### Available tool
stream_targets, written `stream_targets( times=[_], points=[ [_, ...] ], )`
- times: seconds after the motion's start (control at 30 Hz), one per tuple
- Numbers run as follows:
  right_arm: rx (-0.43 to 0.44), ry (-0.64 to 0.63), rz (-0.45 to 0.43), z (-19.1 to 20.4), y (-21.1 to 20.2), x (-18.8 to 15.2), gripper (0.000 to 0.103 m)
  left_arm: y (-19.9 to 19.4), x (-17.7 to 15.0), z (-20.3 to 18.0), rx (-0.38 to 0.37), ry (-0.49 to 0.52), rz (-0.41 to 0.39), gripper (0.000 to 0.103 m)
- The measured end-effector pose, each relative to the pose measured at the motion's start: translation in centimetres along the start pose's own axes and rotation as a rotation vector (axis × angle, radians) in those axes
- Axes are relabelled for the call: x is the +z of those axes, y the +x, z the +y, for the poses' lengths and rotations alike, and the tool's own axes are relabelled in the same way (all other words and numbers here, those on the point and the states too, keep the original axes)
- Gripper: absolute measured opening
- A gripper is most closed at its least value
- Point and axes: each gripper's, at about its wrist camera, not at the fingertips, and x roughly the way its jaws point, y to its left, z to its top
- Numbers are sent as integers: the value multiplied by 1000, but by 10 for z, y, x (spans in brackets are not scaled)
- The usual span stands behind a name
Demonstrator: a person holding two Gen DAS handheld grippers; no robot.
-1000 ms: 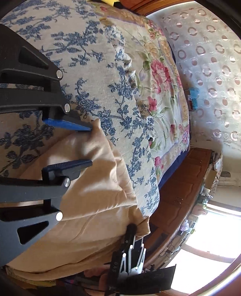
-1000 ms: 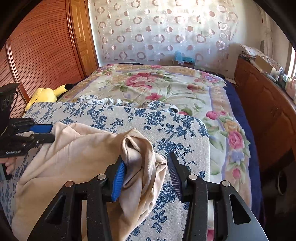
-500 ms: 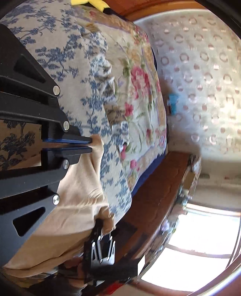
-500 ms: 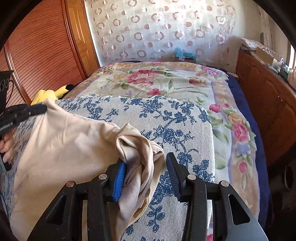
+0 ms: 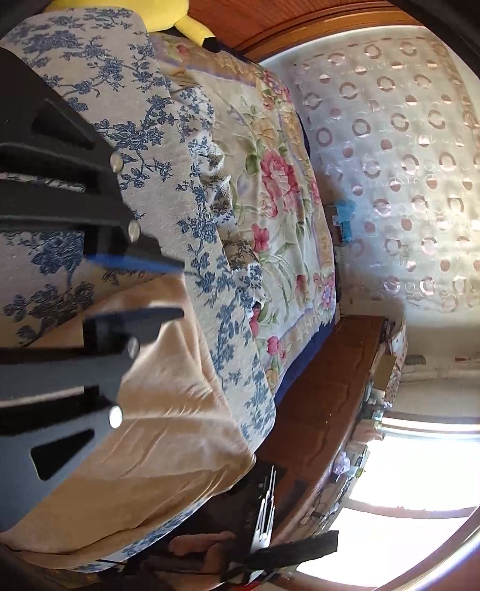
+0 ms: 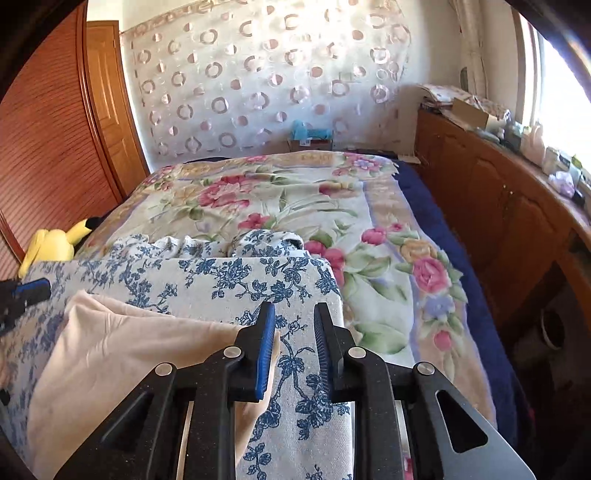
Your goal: Fold small clothes
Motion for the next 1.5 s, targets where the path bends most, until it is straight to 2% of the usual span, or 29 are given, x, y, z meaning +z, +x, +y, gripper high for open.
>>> stream_targets(
  times=[0.03, 0.1, 0.13, 0.17, 0.27, 0.4, 0.47, 0.73, 0.83, 0.9, 1.13, 1.3, 1.47, 1.5],
  points=[
    [10, -1, -3, 0, -4, -1, 22, -4, -1, -3, -12, 6, -5, 44],
    [35, -12, -7, 2, -16, -5, 22, -14, -6, -9, -39, 18, -4, 55],
    [42, -20, -13, 4, -24, -9, 22, -18, -9, -12, -45, 23, 8, 71],
    [47, -30, -13, 5, -33, -12, 22, -24, -13, -17, -60, 27, 15, 78],
    [58, -59, -22, 11, -62, -27, 23, -39, -25, -30, -83, 38, 14, 78],
    [93, -80, -30, 15, -104, -57, 36, -62, -45, -48, -111, 46, 18, 78],
    [108, -93, -30, 17, -123, -74, 39, -72, -57, -58, -109, 55, 31, 78],
    [133, -128, -7, 31, -181, -134, 39, -113, -90, -87, -107, 94, 17, 78],
    [130, -145, -1, 38, -193, -146, 40, -126, -98, -93, -99, 106, 11, 78],
    [125, -152, 5, 42, -199, -152, 44, -133, -103, -96, -100, 106, 9, 78],
    [150, -135, 27, 54, -212, -169, 44, -151, -125, -95, -86, 97, 12, 78],
    [167, -89, 82, 52, -205, -183, 44, -153, -151, -90, -99, 62, 51, 78],
    [164, -57, 86, 45, -200, -184, 44, -147, -183, -98, -136, 45, 107, 78],
    [141, -62, 87, 44, -197, -183, 37, -147, -187, -100, -142, 48, 113, 78]
  ],
)
